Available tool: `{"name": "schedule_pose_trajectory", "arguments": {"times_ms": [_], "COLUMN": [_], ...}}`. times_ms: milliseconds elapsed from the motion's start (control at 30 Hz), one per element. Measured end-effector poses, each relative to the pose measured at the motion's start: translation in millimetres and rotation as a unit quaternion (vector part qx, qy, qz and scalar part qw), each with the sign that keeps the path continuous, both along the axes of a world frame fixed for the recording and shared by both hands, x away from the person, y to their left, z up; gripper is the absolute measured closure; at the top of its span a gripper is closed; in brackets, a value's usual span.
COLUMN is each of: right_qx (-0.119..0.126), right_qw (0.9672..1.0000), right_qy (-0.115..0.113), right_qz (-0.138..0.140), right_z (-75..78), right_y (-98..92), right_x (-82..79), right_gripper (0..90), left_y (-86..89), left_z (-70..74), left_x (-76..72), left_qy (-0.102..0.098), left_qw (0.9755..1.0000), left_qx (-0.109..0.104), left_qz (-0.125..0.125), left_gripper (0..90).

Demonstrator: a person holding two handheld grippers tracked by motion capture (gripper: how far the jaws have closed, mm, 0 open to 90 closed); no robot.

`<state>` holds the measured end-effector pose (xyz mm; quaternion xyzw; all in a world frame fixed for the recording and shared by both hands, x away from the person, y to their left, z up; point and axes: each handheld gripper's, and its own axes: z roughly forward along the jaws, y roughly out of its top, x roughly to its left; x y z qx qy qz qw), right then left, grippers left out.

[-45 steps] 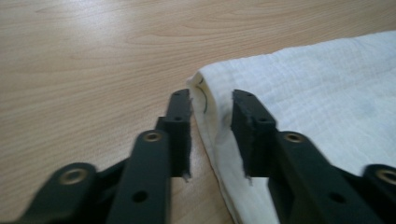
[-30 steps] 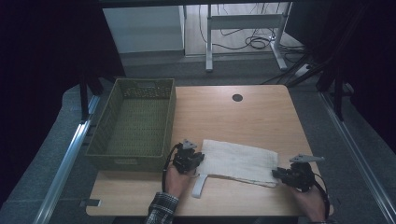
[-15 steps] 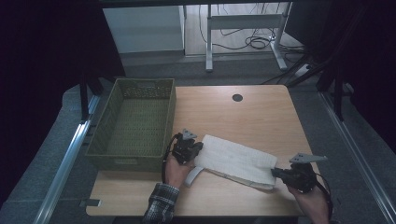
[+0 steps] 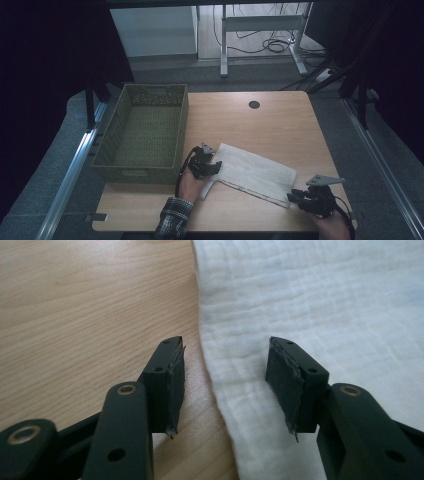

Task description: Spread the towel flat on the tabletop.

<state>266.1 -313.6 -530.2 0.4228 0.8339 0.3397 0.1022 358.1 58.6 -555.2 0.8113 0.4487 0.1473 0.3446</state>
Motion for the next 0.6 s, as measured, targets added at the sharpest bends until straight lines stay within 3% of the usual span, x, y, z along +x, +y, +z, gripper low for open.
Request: {"name": "schedule_pose_trajectory", "arguments": {"times_ms": [100, 167, 233, 300, 433, 600], "right_qx": [-0.003, -0.025, -0.028, -0.034, -0.009, -0.033], "right_qw": [0.9999, 0.9992, 0.9990, 0.9984, 0.9989, 0.9990], "right_qy": [-0.013, -0.026, -0.023, -0.027, -0.032, -0.020], "right_qz": [-0.010, -0.019, -0.027, -0.037, -0.033, -0.025], "right_z": [-4.3, -3.1, -2.8, -0.1, 11.8, 1.4], "right_y": [-1.1, -3.1, -8.3, -10.8, -7.7, -2.5], "right_x": [2.2, 6.3, 13.9, 18.1, 16.2, 8.5], "right_gripper": [69.9, 69.8, 69.7, 68.9, 68.5, 68.4], "left_y": [0.9, 2.6, 3.5, 5.8, 8.3, 3.9], "left_z": [1.7, 2.1, 3.0, 6.1, 10.9, -0.9], "left_x": [-11.4, -23.6, -36.1, -43.3, -39.2, -31.8], "left_qy": [0.000, 0.011, 0.020, 0.012, -0.010, -0.008], "left_qw": [0.9999, 0.9999, 0.9997, 0.9998, 0.9995, 1.0000], "left_qx": [0.015, 0.011, 0.005, -0.011, -0.030, 0.002], "left_qz": [0.000, -0.003, -0.009, -0.013, -0.001, -0.002], "left_gripper": [48.0, 47.8, 45.1, 39.9, 34.0, 32.2]}}
